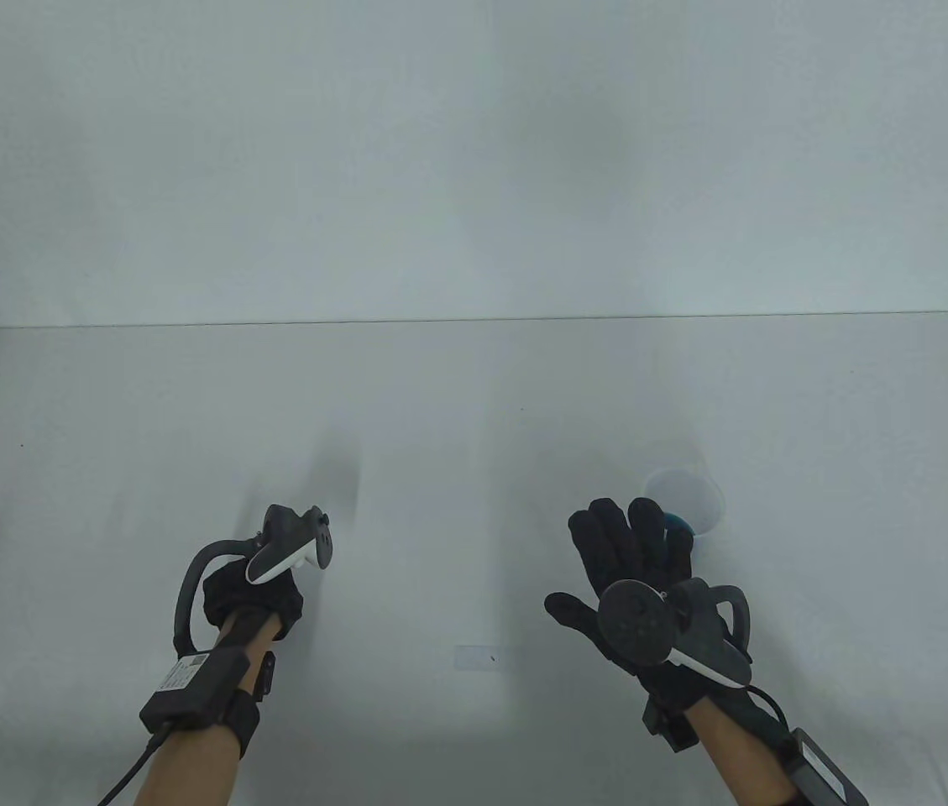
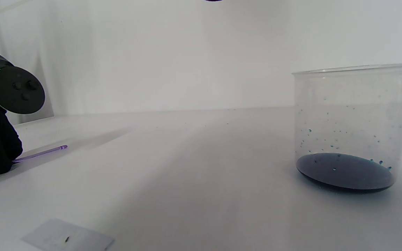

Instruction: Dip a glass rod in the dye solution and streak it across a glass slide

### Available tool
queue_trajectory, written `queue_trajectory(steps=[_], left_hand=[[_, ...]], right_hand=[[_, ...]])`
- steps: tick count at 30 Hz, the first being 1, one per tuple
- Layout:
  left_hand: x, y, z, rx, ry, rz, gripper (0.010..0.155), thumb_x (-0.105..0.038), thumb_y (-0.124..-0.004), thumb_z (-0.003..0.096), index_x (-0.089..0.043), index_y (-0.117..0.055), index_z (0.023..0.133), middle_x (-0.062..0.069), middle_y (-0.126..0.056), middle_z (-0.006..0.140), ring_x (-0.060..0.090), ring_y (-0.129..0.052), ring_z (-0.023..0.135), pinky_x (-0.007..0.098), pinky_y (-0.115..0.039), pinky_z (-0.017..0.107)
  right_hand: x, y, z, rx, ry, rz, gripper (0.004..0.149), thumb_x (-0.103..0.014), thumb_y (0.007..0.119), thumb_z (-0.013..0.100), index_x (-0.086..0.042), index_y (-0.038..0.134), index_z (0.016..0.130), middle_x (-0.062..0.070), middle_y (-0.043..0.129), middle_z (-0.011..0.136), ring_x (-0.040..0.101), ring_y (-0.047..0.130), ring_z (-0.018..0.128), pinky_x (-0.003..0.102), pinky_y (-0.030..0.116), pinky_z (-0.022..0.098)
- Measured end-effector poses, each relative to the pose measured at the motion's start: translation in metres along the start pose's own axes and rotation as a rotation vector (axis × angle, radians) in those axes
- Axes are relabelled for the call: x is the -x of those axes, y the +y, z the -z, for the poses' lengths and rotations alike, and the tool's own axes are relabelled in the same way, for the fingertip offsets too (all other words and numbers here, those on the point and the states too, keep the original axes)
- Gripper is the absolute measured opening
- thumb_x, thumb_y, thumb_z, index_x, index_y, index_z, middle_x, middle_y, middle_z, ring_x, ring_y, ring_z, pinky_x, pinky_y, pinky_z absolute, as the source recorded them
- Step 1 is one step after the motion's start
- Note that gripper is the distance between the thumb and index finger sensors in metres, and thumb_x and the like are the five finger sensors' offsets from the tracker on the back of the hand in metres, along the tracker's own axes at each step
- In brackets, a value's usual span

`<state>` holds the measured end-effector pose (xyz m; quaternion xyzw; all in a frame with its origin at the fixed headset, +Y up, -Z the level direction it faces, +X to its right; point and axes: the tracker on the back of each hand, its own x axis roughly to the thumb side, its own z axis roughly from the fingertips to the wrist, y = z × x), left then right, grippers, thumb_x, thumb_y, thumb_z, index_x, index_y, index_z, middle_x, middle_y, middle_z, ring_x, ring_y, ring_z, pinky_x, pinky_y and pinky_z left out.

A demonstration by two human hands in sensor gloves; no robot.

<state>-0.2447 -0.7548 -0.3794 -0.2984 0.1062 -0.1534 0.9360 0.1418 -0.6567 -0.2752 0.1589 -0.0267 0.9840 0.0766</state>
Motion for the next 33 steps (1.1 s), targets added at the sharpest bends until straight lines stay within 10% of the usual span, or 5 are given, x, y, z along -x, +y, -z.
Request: queue_trajectory(steps=[5,14,21,33], left_hand=[[0.021,0.005,-0.004,-0.014,-0.046,-0.208,0.051,-0.043,-0.076,0.0539,-0.005,-0.080,0.088,0.011,-0.093,0.068,0.020,-0.098,0.045,0.043,-0.083,0.046],[0.039,0.060,-0.062,-0.343,-0.366,-0.709,0.050,-0.044,-0.076,0.0532,-0.010,-0.077,0.090,0.008,-0.092,0.073,0.018,-0.099,0.050,0.042,-0.084,0.050],[-0.006,0.084,-0.115,-0.433,-0.720,-0.954,0.049,-0.045,-0.076,0.0532,-0.013,-0.077,0.091,0.006,-0.094,0.074,0.016,-0.101,0.052,0.040,-0.085,0.050],[-0.056,0.069,-0.137,-0.329,-0.914,-1.211,0.049,-0.046,-0.076,0.0542,-0.016,-0.074,0.093,0.002,-0.093,0.079,0.013,-0.102,0.055,0.037,-0.086,0.052]], right_hand=[[0.000,-0.001,0.000,-0.002,0.000,0.004,0.086,-0.072,0.043,0.049,-0.020,0.024,0.115,0.009,0.027,0.125,0.052,0.027,0.112,0.072,0.033,0.074],[0.003,-0.018,0.007,0.024,0.035,0.123,0.083,-0.071,0.046,0.050,-0.020,0.034,0.114,0.009,0.046,0.121,0.044,0.057,0.109,0.064,0.055,0.075],[-0.023,-0.021,0.025,-0.010,-0.003,0.319,0.075,-0.067,0.053,0.052,-0.020,0.046,0.110,0.007,0.067,0.109,0.034,0.078,0.096,0.051,0.072,0.069],[-0.060,-0.007,0.028,0.000,-0.041,0.407,0.064,-0.060,0.062,0.053,-0.019,0.059,0.102,0.001,0.087,0.089,0.023,0.095,0.074,0.039,0.084,0.056]])
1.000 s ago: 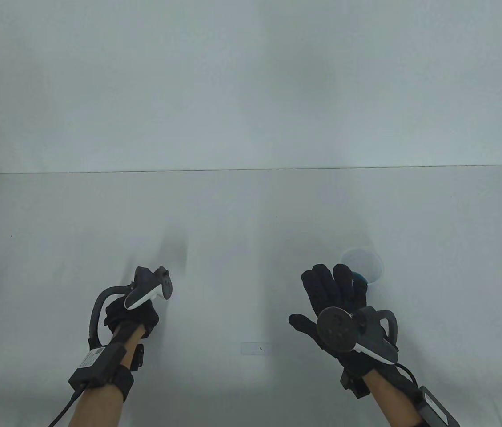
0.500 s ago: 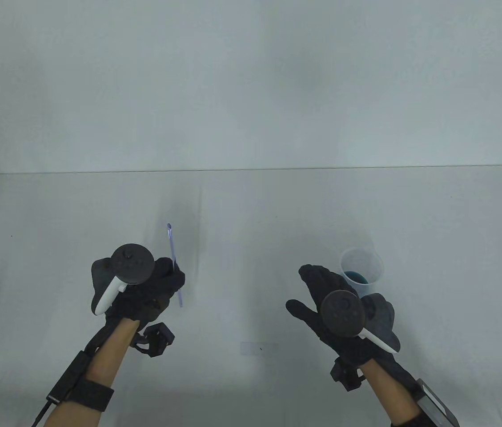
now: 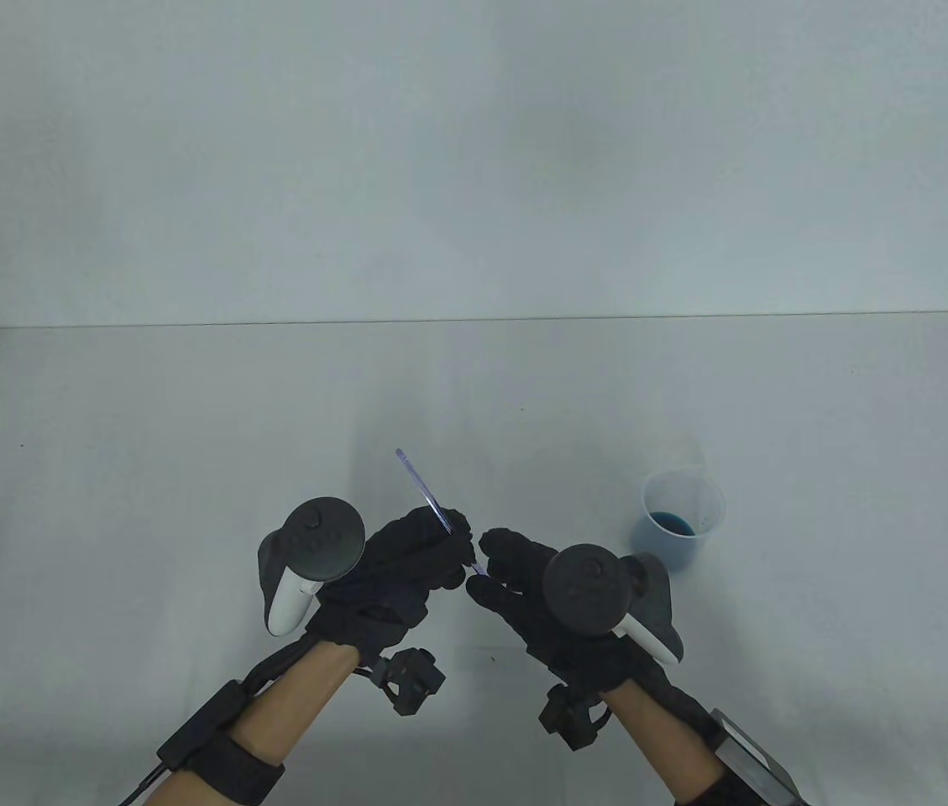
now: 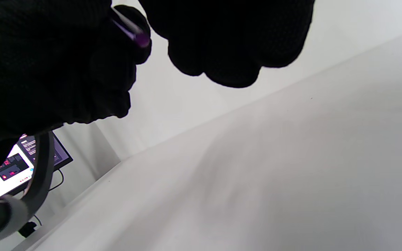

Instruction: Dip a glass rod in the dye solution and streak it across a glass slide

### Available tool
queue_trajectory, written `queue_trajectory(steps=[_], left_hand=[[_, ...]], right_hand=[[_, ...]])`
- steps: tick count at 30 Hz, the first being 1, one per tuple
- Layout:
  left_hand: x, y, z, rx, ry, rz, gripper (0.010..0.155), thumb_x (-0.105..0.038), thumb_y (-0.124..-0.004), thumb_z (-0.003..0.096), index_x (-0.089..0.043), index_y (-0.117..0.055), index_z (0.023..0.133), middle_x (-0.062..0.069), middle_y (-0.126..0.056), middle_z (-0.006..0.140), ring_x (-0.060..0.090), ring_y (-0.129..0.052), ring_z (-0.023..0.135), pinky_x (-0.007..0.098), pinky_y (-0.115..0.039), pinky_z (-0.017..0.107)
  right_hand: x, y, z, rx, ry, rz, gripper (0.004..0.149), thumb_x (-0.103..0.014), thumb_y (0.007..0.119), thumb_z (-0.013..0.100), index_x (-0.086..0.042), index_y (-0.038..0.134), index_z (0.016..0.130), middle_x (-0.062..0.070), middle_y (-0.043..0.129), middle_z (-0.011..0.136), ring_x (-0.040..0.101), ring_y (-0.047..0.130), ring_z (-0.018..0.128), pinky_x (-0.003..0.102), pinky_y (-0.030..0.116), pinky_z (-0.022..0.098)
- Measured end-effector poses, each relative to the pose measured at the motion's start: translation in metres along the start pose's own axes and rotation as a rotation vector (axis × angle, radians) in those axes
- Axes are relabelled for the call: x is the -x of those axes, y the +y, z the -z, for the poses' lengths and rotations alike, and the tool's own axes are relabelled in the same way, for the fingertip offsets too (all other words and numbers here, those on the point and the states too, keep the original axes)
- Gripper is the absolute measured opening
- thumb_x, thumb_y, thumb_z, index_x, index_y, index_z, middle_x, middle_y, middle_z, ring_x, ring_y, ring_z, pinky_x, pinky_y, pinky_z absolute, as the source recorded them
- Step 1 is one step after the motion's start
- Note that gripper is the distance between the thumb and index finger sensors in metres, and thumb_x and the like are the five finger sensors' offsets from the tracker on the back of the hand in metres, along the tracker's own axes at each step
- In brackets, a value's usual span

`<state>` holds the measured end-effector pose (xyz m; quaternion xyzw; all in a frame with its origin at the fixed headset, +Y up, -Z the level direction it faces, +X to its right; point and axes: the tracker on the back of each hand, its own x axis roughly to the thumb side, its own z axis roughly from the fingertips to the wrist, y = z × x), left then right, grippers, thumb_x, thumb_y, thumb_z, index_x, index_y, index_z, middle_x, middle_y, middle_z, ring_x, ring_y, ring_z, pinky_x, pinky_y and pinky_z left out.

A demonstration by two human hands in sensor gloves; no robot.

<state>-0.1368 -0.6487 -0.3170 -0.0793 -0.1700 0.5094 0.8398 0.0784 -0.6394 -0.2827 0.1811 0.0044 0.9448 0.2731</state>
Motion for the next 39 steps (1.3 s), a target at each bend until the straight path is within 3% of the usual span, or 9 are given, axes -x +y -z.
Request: queue_trajectory(steps=[7,13,16,19,22,25,31,36,39], left_hand=[[0.013,-0.014,0.000,0.031,0.041,-0.036,0.048,-0.043,-0.074,0.0553,-0.013,-0.073,0.094,0.003,-0.092,0.076,0.013,-0.101,0.055,0.036,-0.086,0.053],[0.006,-0.013,-0.001,0.042,0.012,0.012,0.049,-0.043,-0.072,0.0564,-0.013,-0.072,0.095,0.004,-0.091,0.079,0.015,-0.100,0.058,0.039,-0.084,0.055],[0.001,-0.003,-0.005,0.036,-0.034,0.159,0.059,-0.050,-0.067,0.0566,-0.013,-0.066,0.102,0.006,-0.085,0.091,0.020,-0.097,0.067,0.042,-0.081,0.059],[-0.003,0.011,-0.011,0.008,-0.085,0.332,0.070,-0.054,-0.065,0.0561,-0.011,-0.055,0.110,0.012,-0.073,0.105,0.030,-0.088,0.087,0.051,-0.074,0.066],[-0.007,0.025,-0.020,-0.060,-0.150,0.618,0.077,-0.057,-0.062,0.0557,-0.010,-0.046,0.114,0.016,-0.061,0.114,0.038,-0.076,0.099,0.058,-0.066,0.070],[-0.003,0.033,-0.027,-0.055,-0.184,0.867,0.080,-0.061,-0.058,0.0554,-0.011,-0.040,0.116,0.016,-0.054,0.118,0.040,-0.068,0.106,0.060,-0.063,0.073],[0.018,0.048,-0.038,-0.028,-0.133,0.954,0.086,-0.062,-0.059,0.0542,-0.010,-0.033,0.118,0.019,-0.041,0.123,0.047,-0.047,0.114,0.065,-0.052,0.077],[0.038,0.055,-0.048,-0.058,-0.091,0.964,0.087,-0.062,-0.058,0.0538,-0.011,-0.031,0.118,0.019,-0.037,0.124,0.048,-0.043,0.115,0.065,-0.049,0.078],[0.049,0.057,-0.047,-0.046,-0.057,0.942,0.087,-0.062,-0.058,0.0537,-0.011,-0.031,0.118,0.020,-0.036,0.124,0.049,-0.040,0.116,0.065,-0.047,0.079]], right_hand=[[-0.007,0.006,-0.004,0.062,-0.029,-0.152,0.048,-0.046,0.072,0.052,-0.015,0.075,0.090,-0.005,0.098,0.067,0.014,0.103,0.055,0.033,0.088,0.046],[-0.007,-0.001,-0.003,0.059,-0.028,-0.140,0.047,-0.044,0.072,0.052,-0.014,0.077,0.088,-0.005,0.099,0.065,0.014,0.103,0.052,0.033,0.089,0.044],[-0.004,-0.022,-0.003,0.088,-0.017,-0.134,0.046,-0.043,0.072,0.053,-0.015,0.078,0.089,-0.004,0.099,0.064,0.015,0.103,0.052,0.034,0.089,0.044],[0.004,-0.048,-0.003,0.110,0.014,-0.183,0.046,-0.042,0.072,0.053,-0.015,0.078,0.089,-0.004,0.099,0.063,0.015,0.103,0.051,0.034,0.088,0.043],[0.016,-0.078,-0.005,0.154,0.066,-0.237,0.045,-0.042,0.072,0.053,-0.016,0.078,0.089,-0.004,0.098,0.063,0.016,0.102,0.051,0.035,0.088,0.044],[0.029,-0.107,-0.007,0.190,0.132,-0.302,0.045,-0.042,0.072,0.053,-0.017,0.078,0.090,-0.003,0.098,0.064,0.017,0.101,0.052,0.036,0.087,0.045],[0.059,-0.154,-0.010,0.154,0.296,-0.506,0.043,-0.041,0.073,0.053,-0.018,0.079,0.090,-0.003,0.097,0.064,0.017,0.100,0.053,0.037,0.086,0.046],[0.086,-0.170,-0.004,0.063,0.443,-0.642,0.043,-0.040,0.073,0.053,-0.019,0.080,0.090,-0.002,0.096,0.064,0.018,0.099,0.053,0.039,0.085,0.046],[0.101,-0.169,0.004,-0.051,0.523,-0.692,0.043,-0.039,0.074,0.053,-0.018,0.081,0.090,-0.001,0.097,0.062,0.018,0.099,0.051,0.039,0.085,0.045]])
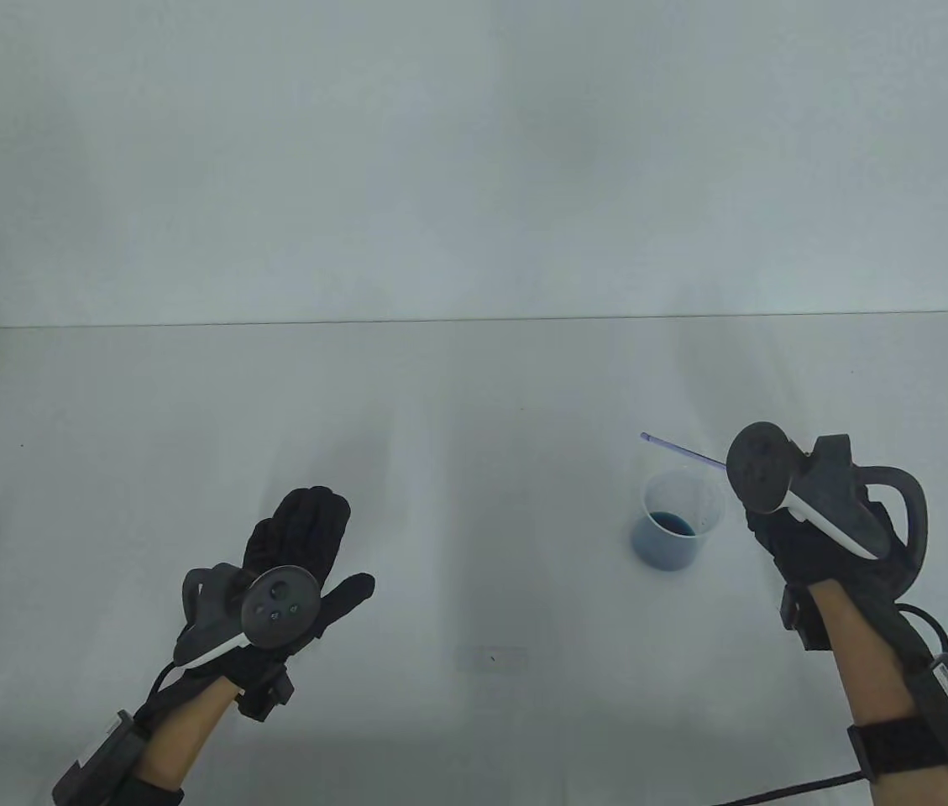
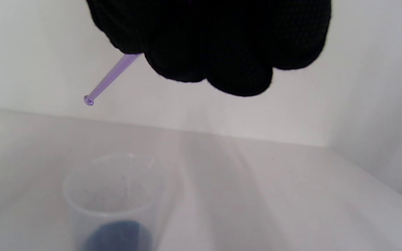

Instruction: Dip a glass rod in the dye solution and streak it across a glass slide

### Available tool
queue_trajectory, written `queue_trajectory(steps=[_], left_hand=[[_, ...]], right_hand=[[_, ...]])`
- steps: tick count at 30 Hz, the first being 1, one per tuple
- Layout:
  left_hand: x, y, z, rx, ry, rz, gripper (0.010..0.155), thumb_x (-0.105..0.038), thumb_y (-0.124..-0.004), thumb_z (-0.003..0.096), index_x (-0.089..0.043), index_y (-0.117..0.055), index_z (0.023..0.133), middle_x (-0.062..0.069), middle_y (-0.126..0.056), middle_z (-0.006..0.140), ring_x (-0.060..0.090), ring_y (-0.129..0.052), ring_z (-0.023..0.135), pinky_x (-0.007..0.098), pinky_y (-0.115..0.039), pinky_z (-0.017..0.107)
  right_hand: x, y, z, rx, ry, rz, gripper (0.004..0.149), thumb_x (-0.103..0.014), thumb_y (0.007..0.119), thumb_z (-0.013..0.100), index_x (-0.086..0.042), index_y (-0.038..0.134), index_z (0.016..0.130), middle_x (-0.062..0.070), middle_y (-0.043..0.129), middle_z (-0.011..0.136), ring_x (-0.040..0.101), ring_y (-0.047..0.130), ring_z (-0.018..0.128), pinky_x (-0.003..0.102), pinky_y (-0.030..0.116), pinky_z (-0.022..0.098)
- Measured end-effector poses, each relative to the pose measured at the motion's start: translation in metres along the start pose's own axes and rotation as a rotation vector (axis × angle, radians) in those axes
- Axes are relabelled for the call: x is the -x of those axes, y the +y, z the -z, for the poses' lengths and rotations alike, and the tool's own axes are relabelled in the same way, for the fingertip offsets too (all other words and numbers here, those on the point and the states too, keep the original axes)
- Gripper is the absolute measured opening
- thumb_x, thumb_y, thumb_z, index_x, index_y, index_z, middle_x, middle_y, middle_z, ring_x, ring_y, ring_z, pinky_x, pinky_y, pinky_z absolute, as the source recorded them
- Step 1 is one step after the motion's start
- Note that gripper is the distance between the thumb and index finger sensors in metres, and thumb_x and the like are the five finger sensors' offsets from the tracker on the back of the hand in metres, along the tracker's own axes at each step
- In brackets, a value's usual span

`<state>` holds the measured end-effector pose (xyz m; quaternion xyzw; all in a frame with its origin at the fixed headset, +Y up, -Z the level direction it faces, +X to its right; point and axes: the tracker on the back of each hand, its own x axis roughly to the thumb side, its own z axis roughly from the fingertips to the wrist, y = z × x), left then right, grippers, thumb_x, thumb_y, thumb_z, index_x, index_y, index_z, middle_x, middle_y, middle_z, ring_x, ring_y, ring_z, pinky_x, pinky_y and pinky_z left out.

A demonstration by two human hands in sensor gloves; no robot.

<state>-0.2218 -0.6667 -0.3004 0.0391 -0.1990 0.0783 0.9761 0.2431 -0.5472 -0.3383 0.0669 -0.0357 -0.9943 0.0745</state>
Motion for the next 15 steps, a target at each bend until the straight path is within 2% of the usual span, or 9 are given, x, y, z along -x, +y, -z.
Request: queue_trajectory(steps=[2,7,15], left_hand=[[0.003,-0.002,0.001,-0.002,0.010,0.016,0.087,-0.062,-0.058,0.0535,-0.011,-0.031,0.118,0.020,-0.035,0.124,0.049,-0.039,0.115,0.064,-0.047,0.079],[0.005,-0.007,0.002,0.013,0.011,0.010,0.087,-0.062,-0.059,0.0535,-0.011,-0.032,0.118,0.021,-0.035,0.124,0.049,-0.039,0.115,0.064,-0.047,0.079],[0.006,-0.010,0.001,0.026,0.011,0.015,0.087,-0.062,-0.059,0.0534,-0.011,-0.033,0.118,0.021,-0.036,0.124,0.050,-0.040,0.115,0.065,-0.048,0.079]], right_hand=[[-0.002,0.010,0.008,-0.059,0.017,-0.065,0.043,-0.040,0.074,0.053,-0.019,0.081,0.090,-0.001,0.097,0.062,0.017,0.099,0.051,0.039,0.085,0.045],[-0.017,0.033,0.023,-0.128,0.025,-0.148,0.043,-0.041,0.075,0.052,-0.020,0.083,0.089,-0.002,0.097,0.059,0.017,0.098,0.049,0.038,0.085,0.044],[-0.038,0.060,0.040,-0.201,0.015,-0.242,0.042,-0.041,0.075,0.052,-0.021,0.083,0.089,-0.002,0.096,0.059,0.016,0.098,0.049,0.038,0.085,0.045]])
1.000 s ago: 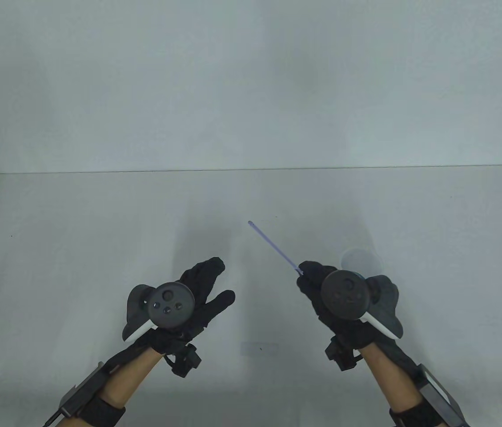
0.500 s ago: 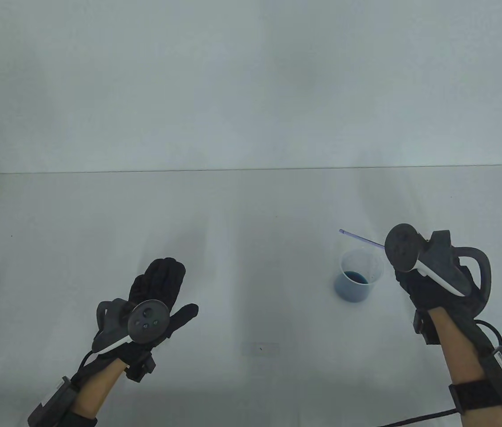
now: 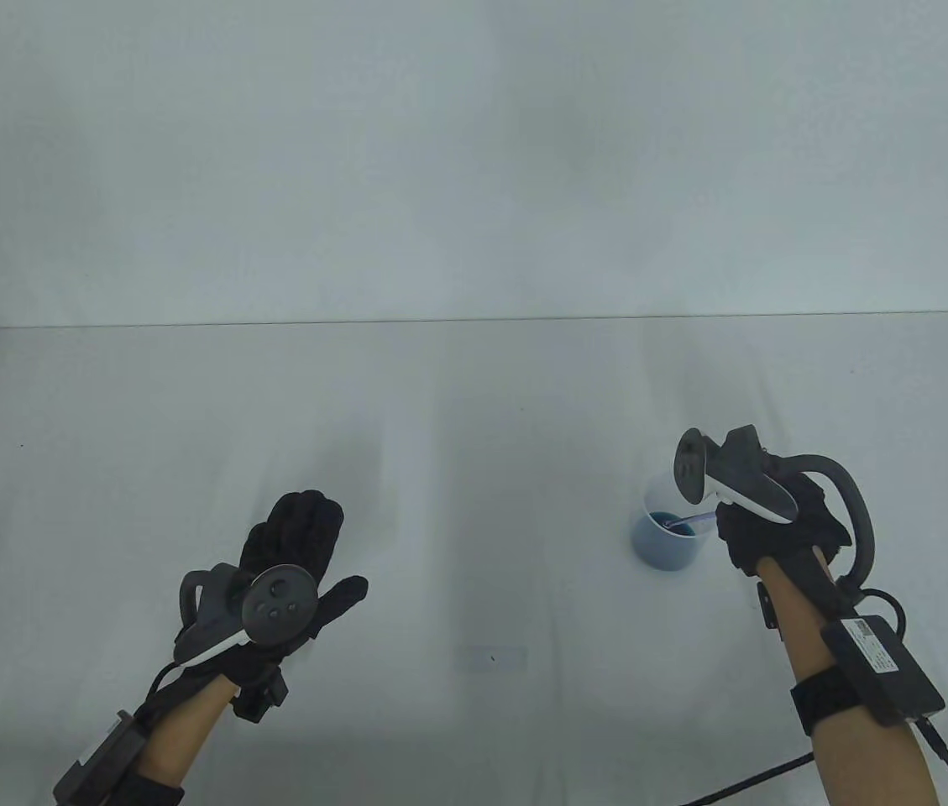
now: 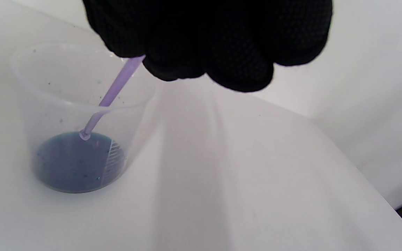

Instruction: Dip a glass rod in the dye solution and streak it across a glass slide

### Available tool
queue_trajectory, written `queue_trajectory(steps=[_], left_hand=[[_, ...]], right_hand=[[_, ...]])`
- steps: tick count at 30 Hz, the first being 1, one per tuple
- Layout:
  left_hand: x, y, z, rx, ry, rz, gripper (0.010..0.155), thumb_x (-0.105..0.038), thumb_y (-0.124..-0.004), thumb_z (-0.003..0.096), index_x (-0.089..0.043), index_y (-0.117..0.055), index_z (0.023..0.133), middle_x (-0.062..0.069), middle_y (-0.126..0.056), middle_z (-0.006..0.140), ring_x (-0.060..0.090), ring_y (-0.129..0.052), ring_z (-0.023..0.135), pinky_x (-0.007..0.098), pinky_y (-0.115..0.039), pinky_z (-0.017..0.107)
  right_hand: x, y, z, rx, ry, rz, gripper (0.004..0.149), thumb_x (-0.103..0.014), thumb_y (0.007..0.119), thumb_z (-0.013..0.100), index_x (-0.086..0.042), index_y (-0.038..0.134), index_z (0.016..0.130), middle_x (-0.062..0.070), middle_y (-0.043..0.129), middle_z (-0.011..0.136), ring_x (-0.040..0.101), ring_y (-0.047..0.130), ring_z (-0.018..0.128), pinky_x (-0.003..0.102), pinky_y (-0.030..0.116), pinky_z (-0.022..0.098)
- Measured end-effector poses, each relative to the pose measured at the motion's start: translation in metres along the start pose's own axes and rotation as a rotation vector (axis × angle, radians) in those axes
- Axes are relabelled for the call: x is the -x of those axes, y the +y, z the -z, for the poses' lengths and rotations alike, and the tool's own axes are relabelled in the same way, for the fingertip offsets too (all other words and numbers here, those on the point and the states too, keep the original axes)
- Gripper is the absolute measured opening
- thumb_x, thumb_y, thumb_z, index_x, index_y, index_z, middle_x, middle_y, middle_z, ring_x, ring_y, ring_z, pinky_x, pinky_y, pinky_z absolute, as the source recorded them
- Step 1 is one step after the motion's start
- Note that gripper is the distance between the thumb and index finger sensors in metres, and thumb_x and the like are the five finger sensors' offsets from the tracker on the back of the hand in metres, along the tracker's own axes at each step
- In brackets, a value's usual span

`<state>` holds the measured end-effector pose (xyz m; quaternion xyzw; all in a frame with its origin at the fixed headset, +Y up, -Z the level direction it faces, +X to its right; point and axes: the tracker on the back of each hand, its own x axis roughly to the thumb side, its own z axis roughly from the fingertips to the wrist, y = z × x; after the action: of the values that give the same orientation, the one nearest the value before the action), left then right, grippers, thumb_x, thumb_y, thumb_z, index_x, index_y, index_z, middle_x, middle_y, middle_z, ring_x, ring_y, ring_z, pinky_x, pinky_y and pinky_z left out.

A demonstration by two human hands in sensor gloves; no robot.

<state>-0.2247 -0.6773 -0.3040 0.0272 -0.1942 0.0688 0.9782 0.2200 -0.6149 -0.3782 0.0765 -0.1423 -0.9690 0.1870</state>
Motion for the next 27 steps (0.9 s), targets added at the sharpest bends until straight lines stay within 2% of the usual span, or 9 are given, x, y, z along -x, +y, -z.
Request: queue_trajectory(steps=[12,27], left_hand=[[0.000,-0.001,0.001,0.001,0.002,0.002,0.086,-0.062,-0.059,0.0535,-0.011,-0.033,0.118,0.021,-0.036,0.124,0.050,-0.040,0.115,0.065,-0.048,0.078],[-0.001,-0.001,0.001,0.006,0.006,0.012,0.086,-0.062,-0.059,0.0535,-0.011,-0.034,0.118,0.021,-0.036,0.124,0.050,-0.041,0.115,0.065,-0.049,0.078]], right_hand=[[-0.017,0.011,0.012,-0.015,-0.012,-0.037,0.042,-0.041,0.074,0.052,-0.021,0.082,0.089,-0.003,0.096,0.059,0.016,0.098,0.049,0.038,0.085,0.045],[0.005,-0.001,0.009,-0.003,0.017,0.005,0.042,-0.041,0.074,0.053,-0.020,0.082,0.088,-0.002,0.095,0.059,0.016,0.098,0.049,0.039,0.085,0.045]])
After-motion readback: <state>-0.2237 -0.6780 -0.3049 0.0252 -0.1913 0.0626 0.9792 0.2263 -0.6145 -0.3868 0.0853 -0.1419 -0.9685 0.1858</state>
